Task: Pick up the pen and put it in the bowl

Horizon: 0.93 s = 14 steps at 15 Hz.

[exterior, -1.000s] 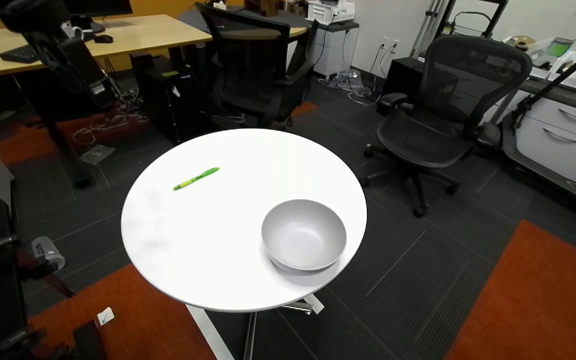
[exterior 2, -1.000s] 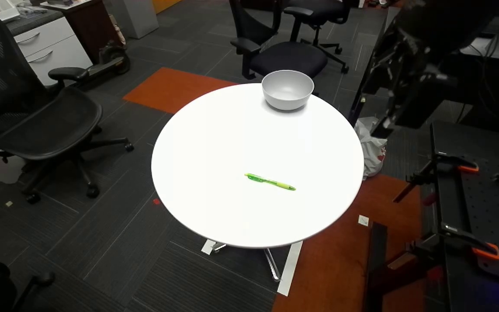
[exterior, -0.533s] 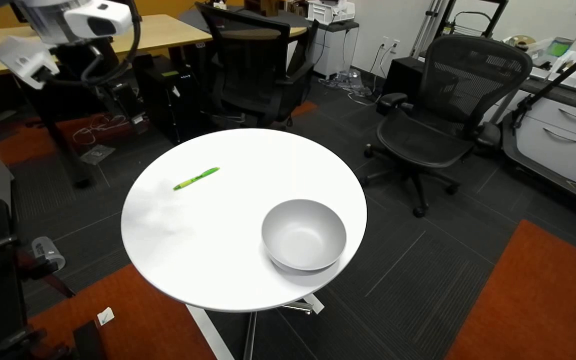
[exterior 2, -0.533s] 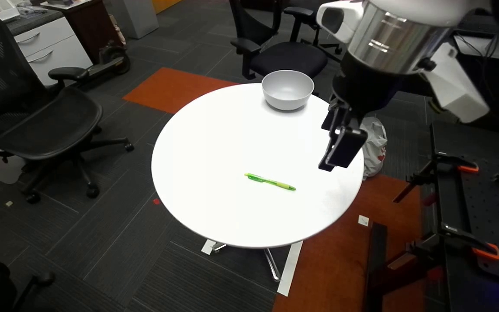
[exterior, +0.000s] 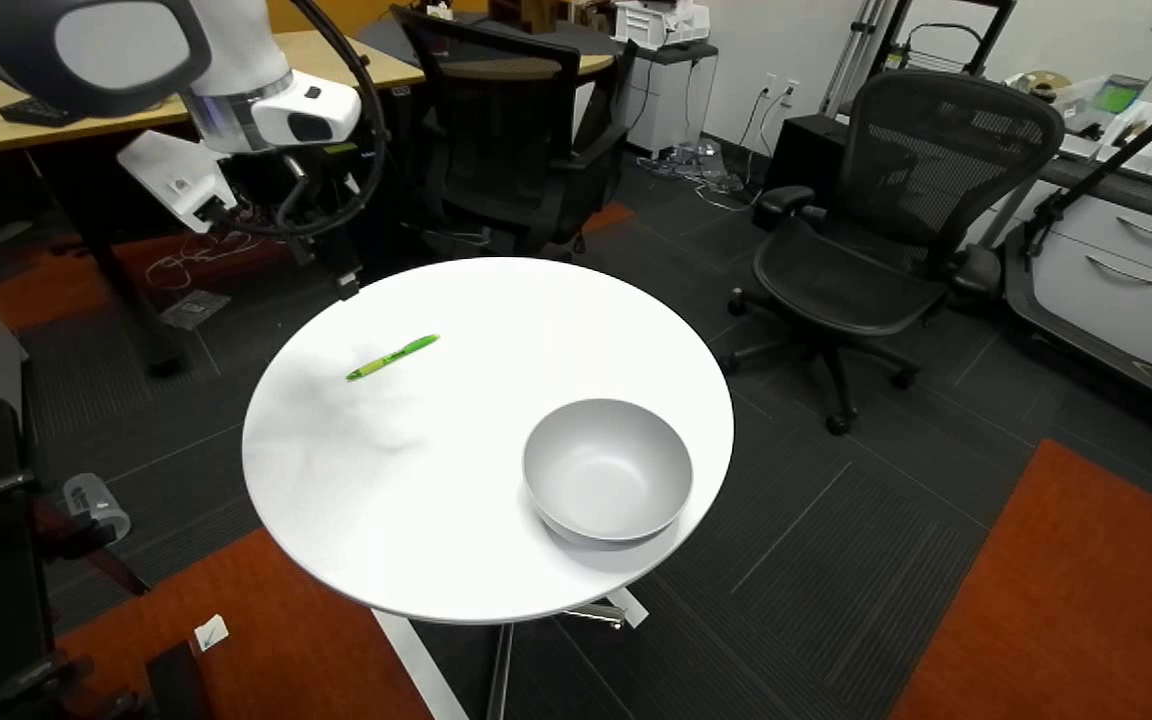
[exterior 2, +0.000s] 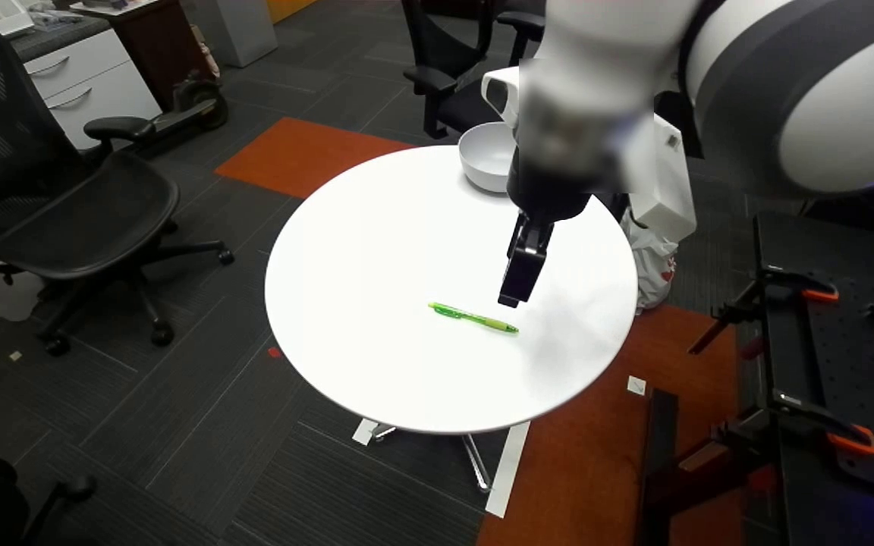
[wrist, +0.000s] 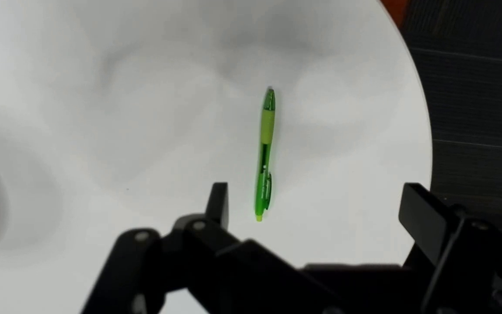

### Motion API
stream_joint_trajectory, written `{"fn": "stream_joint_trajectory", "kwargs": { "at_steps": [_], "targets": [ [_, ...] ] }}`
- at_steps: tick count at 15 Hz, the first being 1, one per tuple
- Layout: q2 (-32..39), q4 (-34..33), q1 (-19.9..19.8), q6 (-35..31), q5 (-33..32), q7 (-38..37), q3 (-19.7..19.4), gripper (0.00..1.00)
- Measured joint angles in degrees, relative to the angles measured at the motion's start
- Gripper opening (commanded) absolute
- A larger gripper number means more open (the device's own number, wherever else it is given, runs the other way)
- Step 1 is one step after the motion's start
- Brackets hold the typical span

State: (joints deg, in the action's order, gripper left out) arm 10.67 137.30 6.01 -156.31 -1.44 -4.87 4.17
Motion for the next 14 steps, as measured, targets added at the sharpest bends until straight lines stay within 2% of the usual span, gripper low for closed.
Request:
{"fn": "stream_joint_trajectory", "kwargs": {
  "at_steps": [5, 14],
  "targets": [
    [6.53, -4.15, -0.27, 0.02, -0.02, 0.03, -1.23, 1.00],
    [7.08, -4.24, -0.46, -0.75, 1.10, 0.82, -0.78, 1.00]
  ]
}}
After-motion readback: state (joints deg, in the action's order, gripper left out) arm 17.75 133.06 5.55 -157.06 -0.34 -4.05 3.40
